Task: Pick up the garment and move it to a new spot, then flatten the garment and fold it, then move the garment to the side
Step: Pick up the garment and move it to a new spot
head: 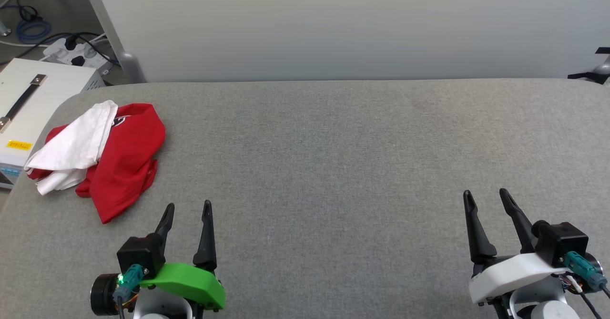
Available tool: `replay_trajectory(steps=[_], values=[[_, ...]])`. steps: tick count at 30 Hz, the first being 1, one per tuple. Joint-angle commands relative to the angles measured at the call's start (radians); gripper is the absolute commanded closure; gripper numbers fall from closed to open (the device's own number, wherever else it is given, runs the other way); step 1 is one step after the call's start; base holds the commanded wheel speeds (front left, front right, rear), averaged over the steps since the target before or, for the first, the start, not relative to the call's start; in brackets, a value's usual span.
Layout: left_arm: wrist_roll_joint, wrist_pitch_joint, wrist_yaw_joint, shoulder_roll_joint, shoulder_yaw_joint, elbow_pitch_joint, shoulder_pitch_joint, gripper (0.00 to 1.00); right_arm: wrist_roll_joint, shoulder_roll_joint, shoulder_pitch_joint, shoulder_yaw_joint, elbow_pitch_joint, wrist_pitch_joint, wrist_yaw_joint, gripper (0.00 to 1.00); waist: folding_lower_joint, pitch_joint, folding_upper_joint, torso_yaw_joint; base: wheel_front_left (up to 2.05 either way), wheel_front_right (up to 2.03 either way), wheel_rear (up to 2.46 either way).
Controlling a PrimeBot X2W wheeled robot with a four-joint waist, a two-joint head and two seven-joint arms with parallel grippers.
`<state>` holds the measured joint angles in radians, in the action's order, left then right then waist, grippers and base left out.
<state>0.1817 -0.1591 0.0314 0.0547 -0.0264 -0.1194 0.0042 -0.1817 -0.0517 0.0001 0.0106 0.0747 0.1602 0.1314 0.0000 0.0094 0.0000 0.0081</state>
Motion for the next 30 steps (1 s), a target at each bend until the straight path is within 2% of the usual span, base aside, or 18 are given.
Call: replay_trajectory(steps=[1, 15, 30], values=[[0.015, -0.01, 0.008, -0.003, -0.002, -0.006, 0.008, 0.0, -0.015, 0.001, 0.001, 0.003, 0.006, 0.01, 0.0, 0.0, 0.0, 0.0, 0.0, 0.001, 0.0, 0.0, 0.0], [0.036, -0.039, 0.014, -0.003, -0.015, -0.032, 0.007, 0.0, -0.042, 0.001, 0.009, 0.011, 0.02, 0.039, -0.001, 0.0, 0.0, -0.007, 0.0, 0.034, 0.0, 0.0, 0.0], [0.055, -0.071, 0.022, -0.004, -0.009, -0.061, 0.014, 0.0, -0.05, 0.001, 0.015, 0.063, 0.056, 0.07, -0.001, 0.0, 0.0, -0.015, 0.0, 0.193, 0.0, 0.0, 0.0]])
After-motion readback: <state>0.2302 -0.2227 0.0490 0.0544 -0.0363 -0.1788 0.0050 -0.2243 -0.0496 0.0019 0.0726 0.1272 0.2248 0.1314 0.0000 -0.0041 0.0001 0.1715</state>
